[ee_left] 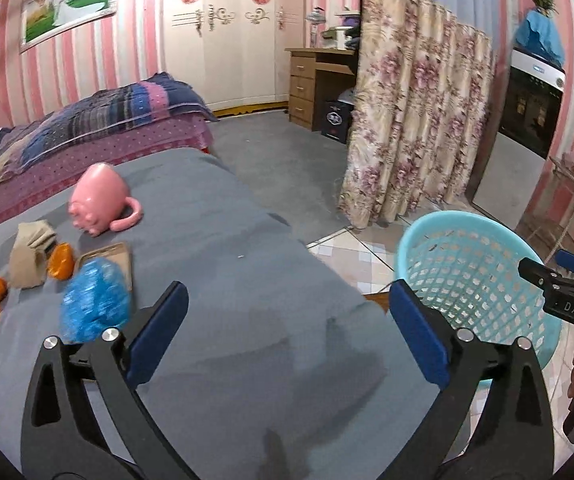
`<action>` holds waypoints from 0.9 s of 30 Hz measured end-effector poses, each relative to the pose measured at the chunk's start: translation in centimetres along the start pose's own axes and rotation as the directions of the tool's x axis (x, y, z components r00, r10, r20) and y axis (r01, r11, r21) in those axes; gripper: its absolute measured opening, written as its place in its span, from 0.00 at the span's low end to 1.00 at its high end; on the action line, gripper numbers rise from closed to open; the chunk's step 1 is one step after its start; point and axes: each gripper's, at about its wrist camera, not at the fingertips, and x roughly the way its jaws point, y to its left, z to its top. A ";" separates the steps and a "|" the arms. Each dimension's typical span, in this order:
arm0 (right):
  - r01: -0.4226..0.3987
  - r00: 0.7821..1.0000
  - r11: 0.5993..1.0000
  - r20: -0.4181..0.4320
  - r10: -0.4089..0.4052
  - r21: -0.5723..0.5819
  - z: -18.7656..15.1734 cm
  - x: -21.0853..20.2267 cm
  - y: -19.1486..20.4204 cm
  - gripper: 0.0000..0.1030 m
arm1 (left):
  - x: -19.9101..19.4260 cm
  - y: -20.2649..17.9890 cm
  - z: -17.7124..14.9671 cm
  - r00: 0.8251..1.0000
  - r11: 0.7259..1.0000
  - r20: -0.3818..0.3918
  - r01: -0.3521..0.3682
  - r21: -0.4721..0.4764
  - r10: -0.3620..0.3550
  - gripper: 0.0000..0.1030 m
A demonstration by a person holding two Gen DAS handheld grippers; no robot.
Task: Collect trash
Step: 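Move both open tools back over the table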
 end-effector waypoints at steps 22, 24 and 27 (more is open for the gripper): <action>-0.155 0.977 0.983 0.134 0.168 -0.103 0.3 -4.0 16.4 0.95 | -10.8 18.4 -5.2 0.949 0.938 0.058 -0.294 -0.182 0.309 0.94; -0.181 0.971 0.975 0.132 0.197 -0.128 0.3 -4.3 18.3 0.95 | -11.4 20.3 -5.6 0.944 0.930 0.061 -0.307 -0.200 0.325 0.95; -0.213 0.963 0.963 0.129 0.235 -0.164 0.1 -4.7 20.7 0.95 | -12.0 22.8 -6.4 0.934 0.916 0.052 -0.334 -0.222 0.353 0.95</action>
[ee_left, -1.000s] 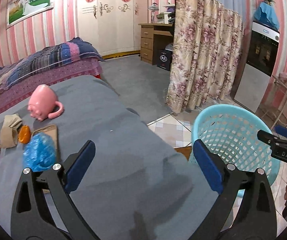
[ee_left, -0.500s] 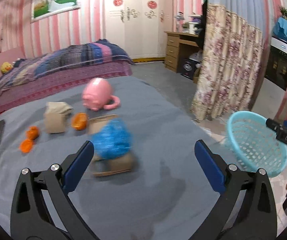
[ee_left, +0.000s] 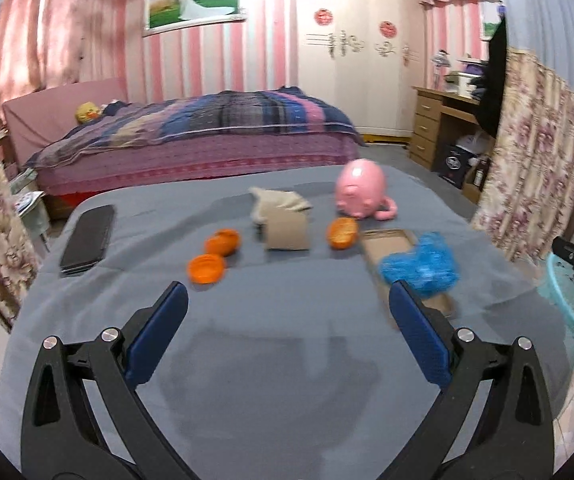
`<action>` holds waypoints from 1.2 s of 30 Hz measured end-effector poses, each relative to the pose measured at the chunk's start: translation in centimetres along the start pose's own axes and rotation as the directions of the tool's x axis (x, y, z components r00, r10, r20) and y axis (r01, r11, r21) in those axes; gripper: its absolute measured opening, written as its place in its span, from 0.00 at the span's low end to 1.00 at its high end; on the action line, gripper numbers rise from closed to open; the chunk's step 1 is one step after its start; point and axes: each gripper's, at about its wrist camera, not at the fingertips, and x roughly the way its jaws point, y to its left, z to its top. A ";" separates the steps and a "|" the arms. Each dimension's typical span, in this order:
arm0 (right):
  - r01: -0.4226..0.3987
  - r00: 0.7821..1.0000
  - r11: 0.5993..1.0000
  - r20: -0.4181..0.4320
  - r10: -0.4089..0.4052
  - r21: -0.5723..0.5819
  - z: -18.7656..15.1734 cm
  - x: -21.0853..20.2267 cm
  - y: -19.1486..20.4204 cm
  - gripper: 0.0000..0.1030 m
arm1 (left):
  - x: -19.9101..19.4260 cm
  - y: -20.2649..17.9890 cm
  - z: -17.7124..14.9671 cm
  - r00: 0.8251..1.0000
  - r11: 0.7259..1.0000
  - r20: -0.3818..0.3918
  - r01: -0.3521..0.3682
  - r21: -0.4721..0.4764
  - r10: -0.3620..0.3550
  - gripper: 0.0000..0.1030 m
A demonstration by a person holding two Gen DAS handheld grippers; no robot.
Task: Collect trash
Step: 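Move both open tools back over the table, then grasp the blue plastic bag with the right tool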
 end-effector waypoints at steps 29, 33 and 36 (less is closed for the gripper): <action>-0.193 0.975 0.967 -0.144 0.170 -0.164 -0.7 6.5 14.1 0.96 | 5.5 13.8 -3.4 0.981 0.975 -0.156 -0.143 -0.171 0.117 0.95; -0.227 0.967 0.952 -0.167 0.194 -0.204 -1.5 7.3 15.0 0.83 | 5.7 14.2 -3.5 0.979 0.971 -0.171 -0.148 -0.189 0.116 0.95; -0.267 0.954 0.940 -0.199 0.226 -0.211 -1.6 8.0 15.2 0.58 | 5.8 13.8 -3.6 0.978 0.973 -0.175 -0.143 -0.179 0.112 0.95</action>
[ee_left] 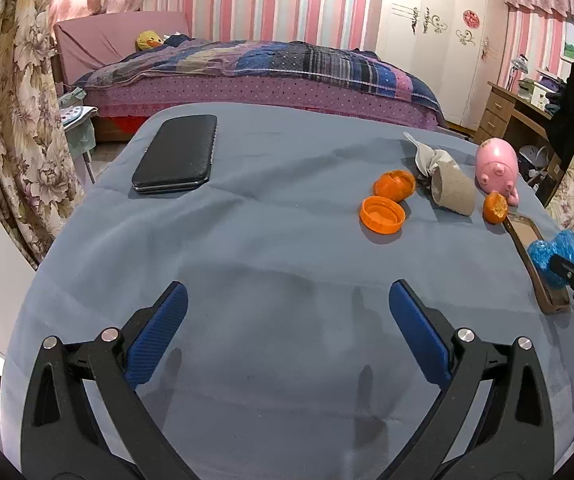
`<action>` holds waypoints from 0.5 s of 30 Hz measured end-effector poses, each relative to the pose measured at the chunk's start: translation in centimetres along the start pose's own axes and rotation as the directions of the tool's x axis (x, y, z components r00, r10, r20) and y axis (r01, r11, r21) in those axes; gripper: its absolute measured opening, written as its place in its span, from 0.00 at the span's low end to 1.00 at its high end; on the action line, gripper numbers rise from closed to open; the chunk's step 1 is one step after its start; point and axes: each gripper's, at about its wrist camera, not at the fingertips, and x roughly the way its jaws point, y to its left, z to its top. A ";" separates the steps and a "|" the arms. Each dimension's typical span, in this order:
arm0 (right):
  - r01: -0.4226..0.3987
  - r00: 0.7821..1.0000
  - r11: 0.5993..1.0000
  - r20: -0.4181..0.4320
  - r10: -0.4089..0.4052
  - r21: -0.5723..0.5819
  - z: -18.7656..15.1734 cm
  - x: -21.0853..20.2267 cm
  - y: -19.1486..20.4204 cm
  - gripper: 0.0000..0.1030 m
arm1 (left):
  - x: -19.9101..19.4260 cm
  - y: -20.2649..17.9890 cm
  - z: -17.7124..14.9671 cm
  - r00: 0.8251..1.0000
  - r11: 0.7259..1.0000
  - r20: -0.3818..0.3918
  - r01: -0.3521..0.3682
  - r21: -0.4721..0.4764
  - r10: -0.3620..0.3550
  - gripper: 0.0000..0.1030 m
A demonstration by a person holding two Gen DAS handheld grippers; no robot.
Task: Collect trash
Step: 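Grasp the blue plastic bag with the right tool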
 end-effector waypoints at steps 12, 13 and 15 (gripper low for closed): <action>-0.050 0.997 0.999 0.057 0.049 0.012 0.8 -0.4 -0.9 0.38 | 1.1 -1.5 0.2 0.998 0.998 -0.056 -0.031 0.048 0.034 0.95; -0.050 0.997 0.999 0.062 0.049 0.014 1.0 -0.5 -1.1 0.38 | 1.3 -1.6 0.4 0.998 0.999 -0.058 -0.027 0.042 0.029 0.95; -0.044 0.997 0.999 0.069 0.043 0.014 1.2 -0.6 -1.3 0.38 | 1.6 -2.0 0.8 0.998 0.999 -0.062 -0.015 0.030 0.016 0.95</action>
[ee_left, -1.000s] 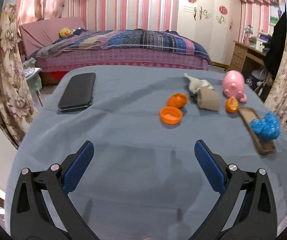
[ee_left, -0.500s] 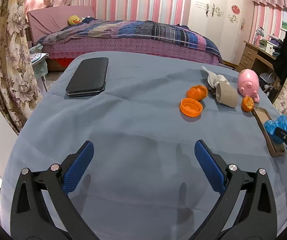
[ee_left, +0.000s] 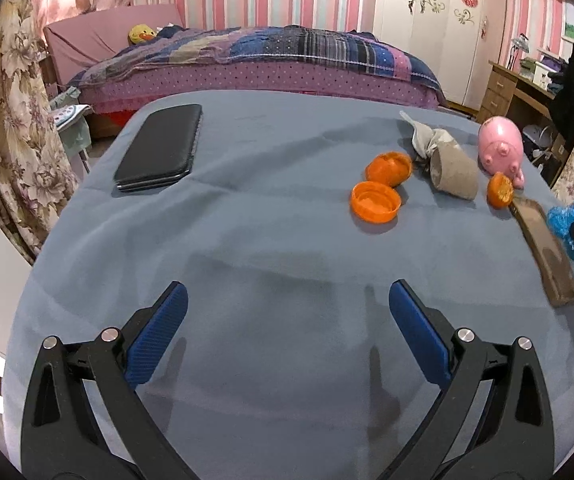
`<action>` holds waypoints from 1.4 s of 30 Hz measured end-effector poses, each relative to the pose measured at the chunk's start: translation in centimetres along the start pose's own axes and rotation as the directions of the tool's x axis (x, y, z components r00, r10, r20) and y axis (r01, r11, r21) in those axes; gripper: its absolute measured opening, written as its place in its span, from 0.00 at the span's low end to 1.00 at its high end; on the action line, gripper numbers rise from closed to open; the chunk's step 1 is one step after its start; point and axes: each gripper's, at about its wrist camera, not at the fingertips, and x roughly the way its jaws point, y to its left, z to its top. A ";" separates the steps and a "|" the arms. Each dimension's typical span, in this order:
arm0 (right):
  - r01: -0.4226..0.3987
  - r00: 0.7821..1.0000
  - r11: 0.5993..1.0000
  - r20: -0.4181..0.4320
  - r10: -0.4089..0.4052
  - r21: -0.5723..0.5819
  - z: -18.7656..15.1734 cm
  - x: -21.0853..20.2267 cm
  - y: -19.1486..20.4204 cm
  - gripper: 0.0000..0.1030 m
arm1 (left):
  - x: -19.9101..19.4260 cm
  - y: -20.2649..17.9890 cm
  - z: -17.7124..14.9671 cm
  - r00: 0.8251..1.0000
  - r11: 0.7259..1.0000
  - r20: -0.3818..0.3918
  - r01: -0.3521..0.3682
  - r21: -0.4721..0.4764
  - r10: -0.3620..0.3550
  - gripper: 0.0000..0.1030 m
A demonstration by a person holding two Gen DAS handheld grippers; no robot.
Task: Collect trash
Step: 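Grasp the blue plastic bag with the right tool, then grasp the orange round lid with the left tool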
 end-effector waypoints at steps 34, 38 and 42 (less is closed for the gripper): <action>-0.010 1.000 0.998 -0.002 0.010 0.064 -0.2 0.6 -1.6 0.38 | 4.6 -7.0 3.1 0.996 0.996 -0.072 0.062 0.063 -0.058 0.38; -0.012 1.000 0.996 0.006 0.012 0.084 -0.3 0.2 -1.9 0.38 | 2.2 -7.6 1.9 0.997 0.993 -0.036 0.073 0.088 -0.070 0.38; -0.010 1.000 0.997 0.013 0.009 0.082 -0.7 -0.7 -2.0 0.38 | -0.4 -8.8 1.0 0.995 0.989 0.003 0.102 0.110 -0.103 0.38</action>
